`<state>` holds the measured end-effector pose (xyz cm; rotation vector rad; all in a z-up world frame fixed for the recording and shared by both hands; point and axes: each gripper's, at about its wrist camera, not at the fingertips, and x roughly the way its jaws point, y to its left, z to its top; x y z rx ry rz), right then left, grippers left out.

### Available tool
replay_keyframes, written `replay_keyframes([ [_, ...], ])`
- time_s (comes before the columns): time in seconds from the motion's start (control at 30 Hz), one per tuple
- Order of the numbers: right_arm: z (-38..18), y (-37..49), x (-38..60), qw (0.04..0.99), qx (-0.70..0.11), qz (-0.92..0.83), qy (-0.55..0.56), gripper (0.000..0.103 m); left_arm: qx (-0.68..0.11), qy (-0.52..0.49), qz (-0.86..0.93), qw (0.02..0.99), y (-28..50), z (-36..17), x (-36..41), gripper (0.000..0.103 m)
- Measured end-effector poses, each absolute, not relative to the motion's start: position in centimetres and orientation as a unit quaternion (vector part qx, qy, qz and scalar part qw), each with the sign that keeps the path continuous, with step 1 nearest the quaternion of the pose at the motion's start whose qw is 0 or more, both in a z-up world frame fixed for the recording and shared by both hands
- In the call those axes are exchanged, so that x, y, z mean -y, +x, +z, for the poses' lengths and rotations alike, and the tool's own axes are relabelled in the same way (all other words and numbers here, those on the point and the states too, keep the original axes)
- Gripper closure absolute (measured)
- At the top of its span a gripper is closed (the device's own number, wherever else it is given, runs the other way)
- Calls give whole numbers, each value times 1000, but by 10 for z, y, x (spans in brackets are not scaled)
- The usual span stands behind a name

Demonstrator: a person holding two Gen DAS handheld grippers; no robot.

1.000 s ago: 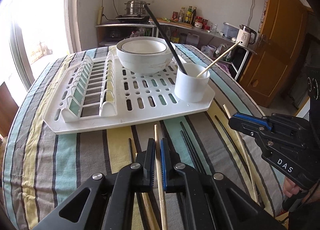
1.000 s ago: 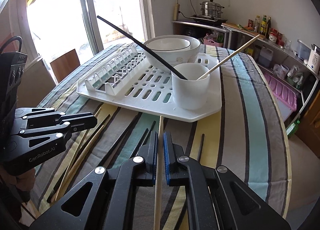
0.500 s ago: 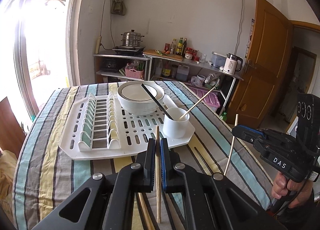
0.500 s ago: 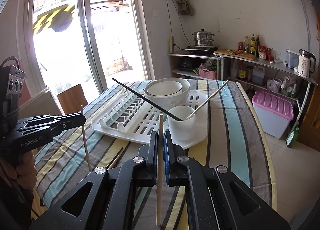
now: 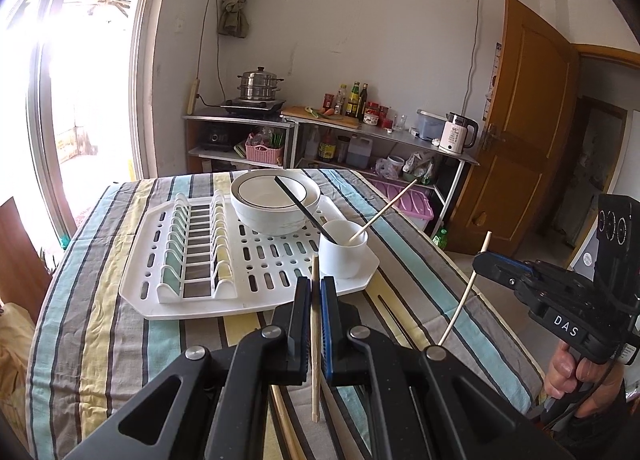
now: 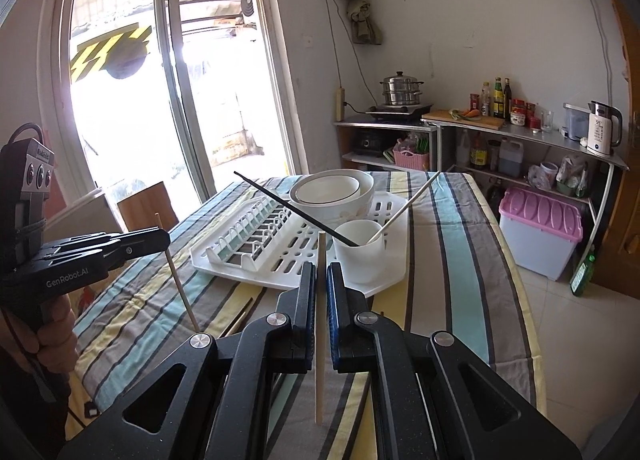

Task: Organize utensils
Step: 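Lift both held chopsticks and carry them over the white cup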

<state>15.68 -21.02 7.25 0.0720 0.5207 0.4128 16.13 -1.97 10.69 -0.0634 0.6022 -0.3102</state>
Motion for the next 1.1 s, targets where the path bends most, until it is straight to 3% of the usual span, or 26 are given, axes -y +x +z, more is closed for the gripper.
replay_keyframes([
  [0.33, 86, 163, 215, 951, -239, 195, 35, 97, -287, -20, -166, 943, 177, 126, 32, 99],
  [1.1, 129, 259, 219, 962, -196, 182, 48, 97, -252, -25, -201, 946, 301, 190, 86, 99],
])
